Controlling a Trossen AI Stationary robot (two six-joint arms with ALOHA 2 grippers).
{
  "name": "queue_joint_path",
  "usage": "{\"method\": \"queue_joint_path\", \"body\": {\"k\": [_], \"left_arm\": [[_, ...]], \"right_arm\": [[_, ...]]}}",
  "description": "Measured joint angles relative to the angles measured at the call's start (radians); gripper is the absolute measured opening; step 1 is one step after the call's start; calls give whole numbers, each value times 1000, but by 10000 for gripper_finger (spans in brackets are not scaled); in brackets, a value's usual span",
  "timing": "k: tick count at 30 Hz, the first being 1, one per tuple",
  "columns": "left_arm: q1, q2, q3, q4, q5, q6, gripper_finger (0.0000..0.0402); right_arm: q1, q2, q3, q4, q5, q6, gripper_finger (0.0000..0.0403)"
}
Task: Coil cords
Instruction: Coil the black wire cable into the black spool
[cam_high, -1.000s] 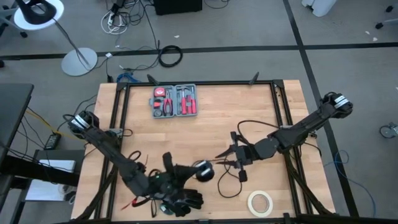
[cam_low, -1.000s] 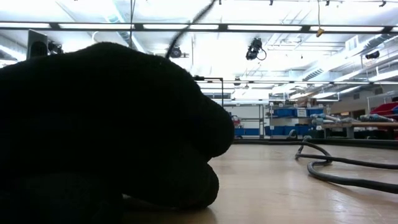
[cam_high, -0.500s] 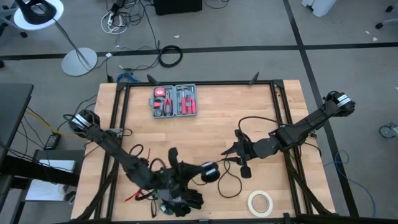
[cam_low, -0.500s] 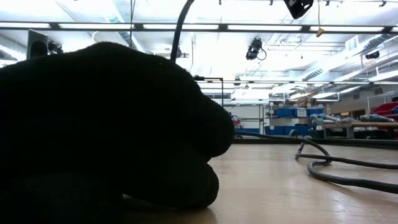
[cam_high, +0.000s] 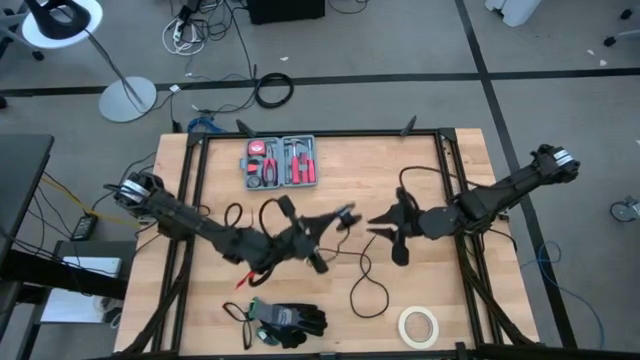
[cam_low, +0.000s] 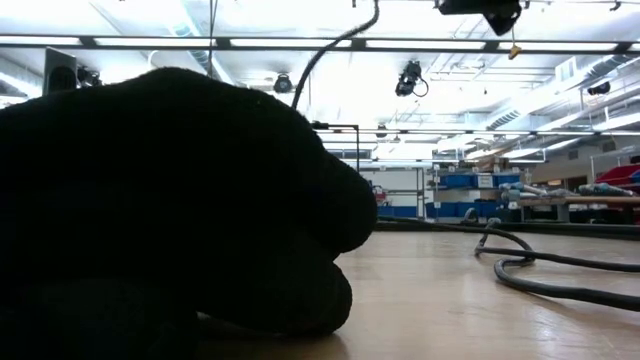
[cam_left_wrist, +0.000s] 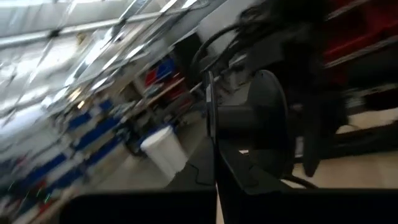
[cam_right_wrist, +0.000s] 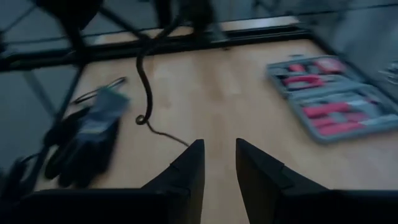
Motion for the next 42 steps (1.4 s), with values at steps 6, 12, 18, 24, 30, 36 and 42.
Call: {"method": "queue_joint_path", "body": {"k": [6,12,18,24,30,36,42], "left_arm": [[49,-1,0,11,-29,-117,0],[83,-1,0,20,-48,-185,0],[86,-1,0,87,-48,-164,0],[84,-1,2,108,-48,-161,0],[72,-1,18,108,-48,-161,0],[69,-1,18,106,-44,-165,0],[69,-1,18,106,-37,-167,0]], "right_arm": [[-2,19,0,-49,73,112,89],[-1,95,1,154,55,56,89],[-1,181,0,250,52,-7,89],[-23,245,-52,381,-23,-7,89],[-71,267,-192,612,-127,11,89],[-91,280,-317,983,-204,-28,89],[-113,281,-342,1040,-267,-27,89]]}}
